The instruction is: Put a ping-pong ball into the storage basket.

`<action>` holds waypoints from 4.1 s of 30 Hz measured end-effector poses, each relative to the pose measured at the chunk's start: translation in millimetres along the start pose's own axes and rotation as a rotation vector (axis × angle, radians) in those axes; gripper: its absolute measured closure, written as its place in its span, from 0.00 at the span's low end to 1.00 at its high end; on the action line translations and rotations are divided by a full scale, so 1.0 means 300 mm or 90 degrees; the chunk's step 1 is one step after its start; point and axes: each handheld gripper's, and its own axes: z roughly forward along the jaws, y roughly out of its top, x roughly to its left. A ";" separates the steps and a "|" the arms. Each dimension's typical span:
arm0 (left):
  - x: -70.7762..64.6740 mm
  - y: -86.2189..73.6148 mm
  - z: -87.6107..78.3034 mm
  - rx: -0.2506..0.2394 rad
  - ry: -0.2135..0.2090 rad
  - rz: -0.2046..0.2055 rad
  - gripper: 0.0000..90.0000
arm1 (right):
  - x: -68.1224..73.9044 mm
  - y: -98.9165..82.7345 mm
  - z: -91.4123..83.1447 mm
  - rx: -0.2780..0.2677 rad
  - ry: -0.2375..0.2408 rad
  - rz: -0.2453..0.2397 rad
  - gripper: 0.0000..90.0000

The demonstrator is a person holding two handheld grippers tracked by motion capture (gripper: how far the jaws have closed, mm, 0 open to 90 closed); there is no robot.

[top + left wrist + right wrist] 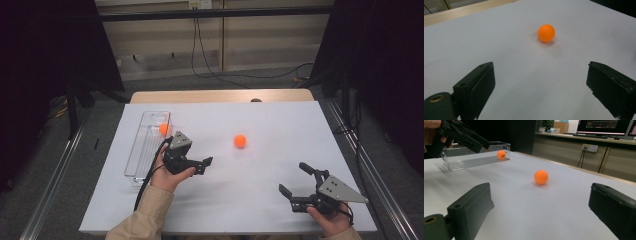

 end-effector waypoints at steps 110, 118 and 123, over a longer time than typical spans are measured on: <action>-0.081 0.046 0.231 0.021 -0.003 0.038 0.10 | -0.005 -0.001 -0.002 -0.001 -0.004 0.000 0.05; -0.082 0.047 0.255 0.026 0.000 0.038 0.10 | -0.006 -0.001 -0.002 -0.001 -0.004 0.000 0.05; -0.083 0.050 0.269 0.029 -0.002 0.037 0.10 | -0.005 -0.001 -0.002 -0.001 -0.002 0.000 0.05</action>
